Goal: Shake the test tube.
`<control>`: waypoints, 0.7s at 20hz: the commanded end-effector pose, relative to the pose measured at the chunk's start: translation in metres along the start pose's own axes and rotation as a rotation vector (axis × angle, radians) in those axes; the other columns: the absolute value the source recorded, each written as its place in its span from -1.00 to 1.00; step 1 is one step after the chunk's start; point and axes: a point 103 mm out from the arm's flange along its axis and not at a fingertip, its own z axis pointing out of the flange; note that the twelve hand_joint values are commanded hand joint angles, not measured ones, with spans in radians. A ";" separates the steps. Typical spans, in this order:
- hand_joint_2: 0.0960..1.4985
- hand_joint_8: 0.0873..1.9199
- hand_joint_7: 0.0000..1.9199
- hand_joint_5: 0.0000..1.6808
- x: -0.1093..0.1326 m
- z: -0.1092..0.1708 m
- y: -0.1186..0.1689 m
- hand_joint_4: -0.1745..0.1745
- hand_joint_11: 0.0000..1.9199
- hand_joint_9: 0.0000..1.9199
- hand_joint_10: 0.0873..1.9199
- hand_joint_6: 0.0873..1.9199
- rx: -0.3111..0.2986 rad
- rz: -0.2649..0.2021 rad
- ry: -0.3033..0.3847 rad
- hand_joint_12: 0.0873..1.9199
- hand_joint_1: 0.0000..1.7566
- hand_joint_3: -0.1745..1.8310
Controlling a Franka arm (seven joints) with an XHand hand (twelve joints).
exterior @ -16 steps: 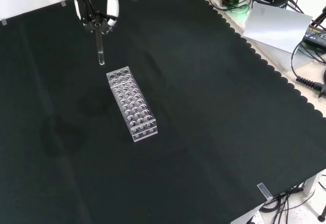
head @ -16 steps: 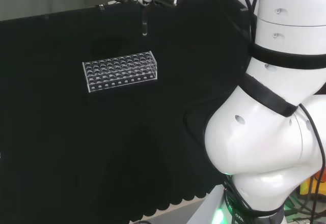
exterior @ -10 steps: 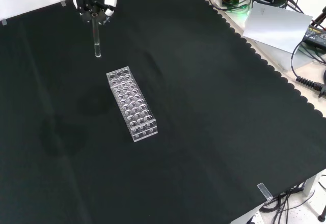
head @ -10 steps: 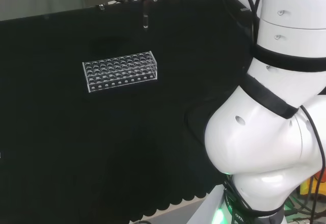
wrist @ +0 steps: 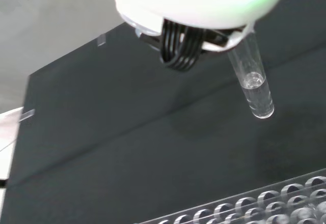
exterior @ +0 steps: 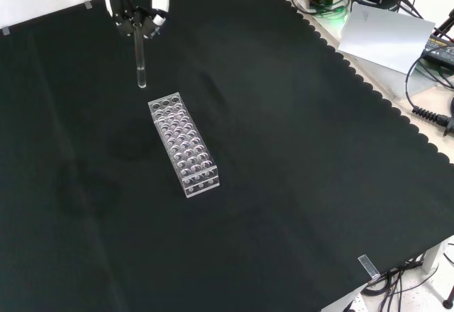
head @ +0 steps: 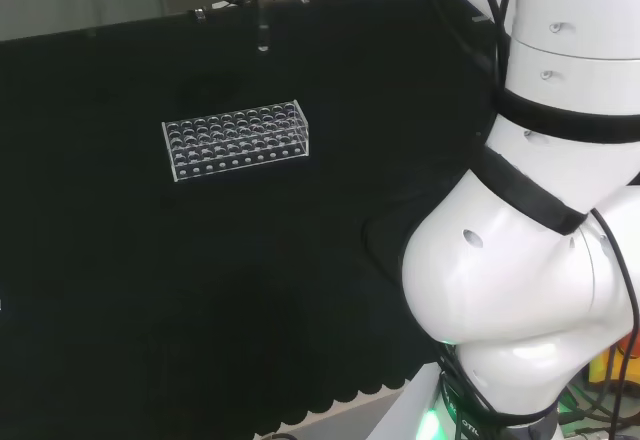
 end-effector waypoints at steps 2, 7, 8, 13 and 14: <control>-0.35 -0.56 0.49 0.64 0.057 0.018 -0.007 -1.00 0.33 0.73 -0.38 -0.56 0.047 -0.102 0.026 -0.17 0.52 -0.06; -0.35 -0.56 0.49 0.63 0.063 0.015 -0.013 -1.00 0.33 0.73 -0.38 -0.55 0.045 -0.113 0.025 -0.17 0.52 -0.05; -0.35 -0.56 0.49 0.63 0.059 0.013 -0.014 -1.00 0.33 0.73 -0.38 -0.55 0.041 -0.105 0.022 -0.17 0.52 -0.05; -0.36 -0.55 0.49 0.63 0.014 -0.002 -0.019 -1.00 0.33 0.73 -0.38 -0.55 0.006 -0.019 -0.007 -0.17 0.52 -0.05; -0.36 -0.55 0.49 0.63 0.000 -0.006 -0.020 -1.00 0.33 0.73 -0.38 -0.55 -0.003 0.004 -0.018 -0.17 0.52 -0.05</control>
